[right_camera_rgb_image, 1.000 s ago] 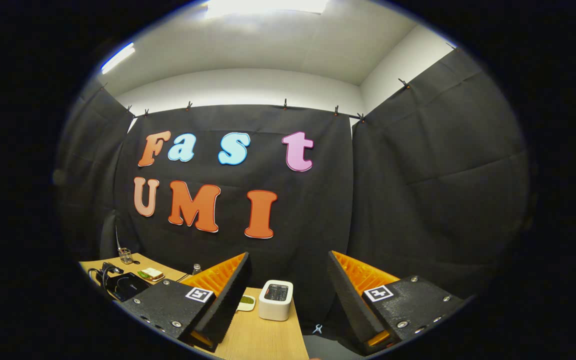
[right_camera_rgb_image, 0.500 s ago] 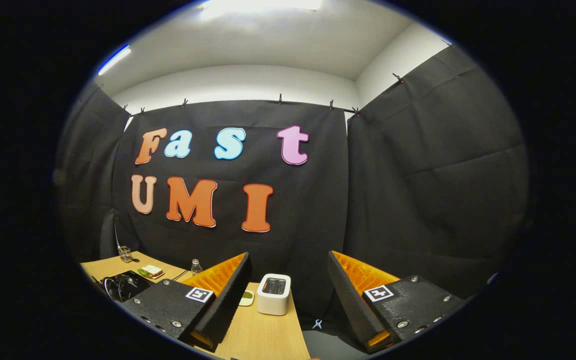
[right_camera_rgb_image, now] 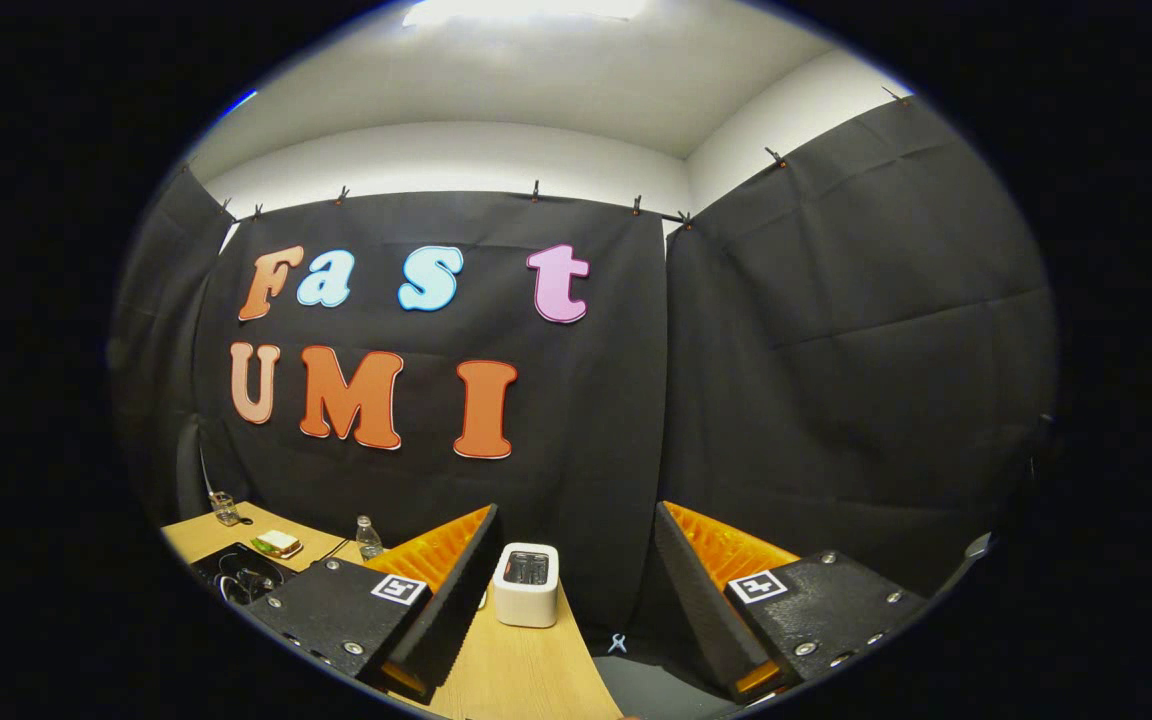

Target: First push the handle of the pot to place it horizontally, then grasp the pot with both hands and set it on the induction cooktop.

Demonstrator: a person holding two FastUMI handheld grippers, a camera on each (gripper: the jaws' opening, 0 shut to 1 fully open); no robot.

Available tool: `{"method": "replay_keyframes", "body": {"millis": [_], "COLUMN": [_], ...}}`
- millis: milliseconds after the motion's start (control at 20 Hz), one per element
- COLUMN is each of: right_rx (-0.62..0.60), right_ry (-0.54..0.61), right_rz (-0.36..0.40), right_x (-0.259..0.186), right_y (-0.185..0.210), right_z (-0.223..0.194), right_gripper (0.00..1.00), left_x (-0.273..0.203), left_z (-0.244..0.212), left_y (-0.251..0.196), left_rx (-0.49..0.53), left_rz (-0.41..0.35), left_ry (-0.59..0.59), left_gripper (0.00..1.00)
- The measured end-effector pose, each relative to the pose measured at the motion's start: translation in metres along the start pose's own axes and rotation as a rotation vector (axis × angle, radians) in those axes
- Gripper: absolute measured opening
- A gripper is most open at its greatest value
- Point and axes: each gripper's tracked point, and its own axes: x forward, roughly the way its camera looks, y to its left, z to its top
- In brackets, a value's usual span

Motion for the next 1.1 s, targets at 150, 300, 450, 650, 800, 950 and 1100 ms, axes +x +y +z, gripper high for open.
{"method": "replay_keyframes", "body": {"millis": [150, 300, 450, 650, 800, 950, 1100], "right_rx": [-0.018, -0.029, -0.043, -0.044, -0.047, -0.054, -0.061], "right_ry": [0.011, 0.031, 0.052, 0.086, 0.11, 0.134, 0.154], "right_rz": [-0.011, -0.02, -0.034, -0.049, -0.058, -0.064, -0.065], "right_x": [-0.001, -0.001, 0.001, 0.002, 0.006, 0.01, 0.015], "right_y": [0.011, 0.021, 0.027, 0.034, 0.042, 0.052, 0.064], "right_z": [-0.004, -0.009, -0.015, -0.025, -0.031, -0.038, -0.045], "right_gripper": [0.94, 0.94, 0.94, 0.94, 0.94, 0.94, 0.94], "left_x": [-0.001, 0.002, 0.002, 0.006, 0.005, 0.006, 0.003], "left_z": [0.022, 0.043, 0.064, 0.092, 0.11, 0.13, 0.154], "left_y": [0.017, 0.031, 0.04, 0.052, 0.062, 0.062, 0.057], "left_rx": [0.029, 0.051, 0.088, 0.139, 0.188, 0.246, 0.306], "left_rz": [0.037, 0.077, 0.126, 0.178, 0.206, 0.222, 0.227], "left_ry": [-0.009, -0.026, -0.049, -0.07, -0.093, -0.122, -0.148], "left_gripper": [0.08, 0.08, 0.08, 0.08, 0.08, 0.08, 0.08]}}
